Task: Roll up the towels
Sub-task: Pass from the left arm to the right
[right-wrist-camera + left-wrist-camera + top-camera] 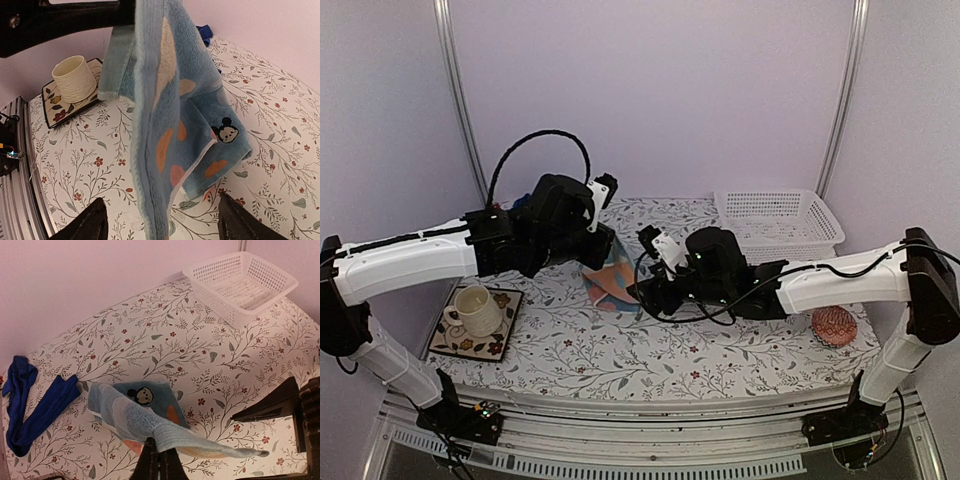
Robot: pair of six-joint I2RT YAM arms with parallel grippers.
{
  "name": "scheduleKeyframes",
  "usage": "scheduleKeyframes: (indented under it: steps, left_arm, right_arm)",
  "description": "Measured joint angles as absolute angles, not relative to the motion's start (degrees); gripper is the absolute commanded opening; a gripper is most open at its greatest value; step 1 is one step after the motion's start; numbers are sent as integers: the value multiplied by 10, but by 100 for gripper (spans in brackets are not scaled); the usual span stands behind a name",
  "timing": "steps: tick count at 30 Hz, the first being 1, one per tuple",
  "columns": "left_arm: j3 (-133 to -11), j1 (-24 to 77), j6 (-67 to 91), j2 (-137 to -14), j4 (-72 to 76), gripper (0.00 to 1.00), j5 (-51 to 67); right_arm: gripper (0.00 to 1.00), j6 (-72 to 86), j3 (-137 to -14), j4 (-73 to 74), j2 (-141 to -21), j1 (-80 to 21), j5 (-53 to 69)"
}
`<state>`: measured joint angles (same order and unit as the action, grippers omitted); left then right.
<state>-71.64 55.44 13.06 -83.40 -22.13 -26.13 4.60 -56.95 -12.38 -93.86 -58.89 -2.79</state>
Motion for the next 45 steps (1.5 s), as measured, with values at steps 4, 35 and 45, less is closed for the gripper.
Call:
scheduleKeyframes:
  steps: [4, 35, 45]
  left_arm:
    - [-716, 553, 131, -834, -222, 0, -260]
    - [-691, 581, 86, -885, -140, 0, -24]
    - [-731, 598, 116, -994, -87, 0, 109]
  right_arm:
    - [35, 33, -614, -101, -970, -590, -44]
    - [14, 119, -618, 194, -841, -579, -308]
    - [72, 194, -499, 262, -741, -560, -336]
